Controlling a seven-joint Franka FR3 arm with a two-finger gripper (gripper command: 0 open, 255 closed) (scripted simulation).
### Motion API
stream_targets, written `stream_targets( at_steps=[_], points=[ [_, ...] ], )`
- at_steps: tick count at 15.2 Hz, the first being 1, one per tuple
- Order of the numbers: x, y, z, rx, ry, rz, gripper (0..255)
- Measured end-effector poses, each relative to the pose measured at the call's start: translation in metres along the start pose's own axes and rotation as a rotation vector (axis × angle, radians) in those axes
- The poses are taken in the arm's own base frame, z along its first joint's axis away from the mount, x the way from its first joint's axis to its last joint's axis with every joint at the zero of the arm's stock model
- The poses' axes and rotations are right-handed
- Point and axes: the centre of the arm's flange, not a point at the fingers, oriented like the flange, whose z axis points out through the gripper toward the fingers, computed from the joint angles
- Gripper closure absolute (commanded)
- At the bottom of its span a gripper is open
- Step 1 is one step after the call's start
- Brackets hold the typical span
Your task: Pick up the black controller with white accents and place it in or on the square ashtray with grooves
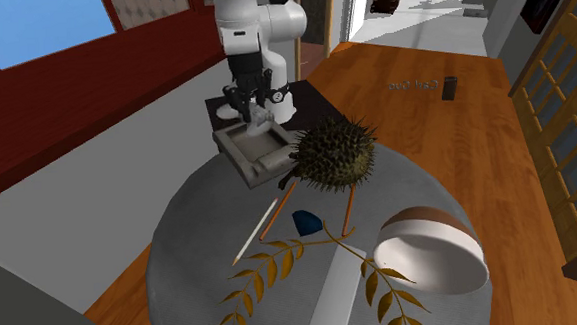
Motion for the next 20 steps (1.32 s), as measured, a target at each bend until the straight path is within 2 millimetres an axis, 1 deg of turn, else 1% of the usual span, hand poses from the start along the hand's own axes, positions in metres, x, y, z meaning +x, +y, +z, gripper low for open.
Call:
stream_targets(
  at_steps=[2, 4, 7, 16, 20],
  points=[
    [-0.013, -0.020, -0.003, 0.000, 0.001, 0.000, 255],
    [-0.019, -0.030, 0.005, -0.001, -0.001, 0.000, 255],
    [-0.020, -0.034, 0.019, -0.001, -0.001, 0.000, 255],
    [-0.023, -0.034, 0.067, -0.001, -0.001, 0.000, 255],
    [-0.023, -0.034, 0.072, -0.001, -0.001, 0.000, 255]
  ],
)
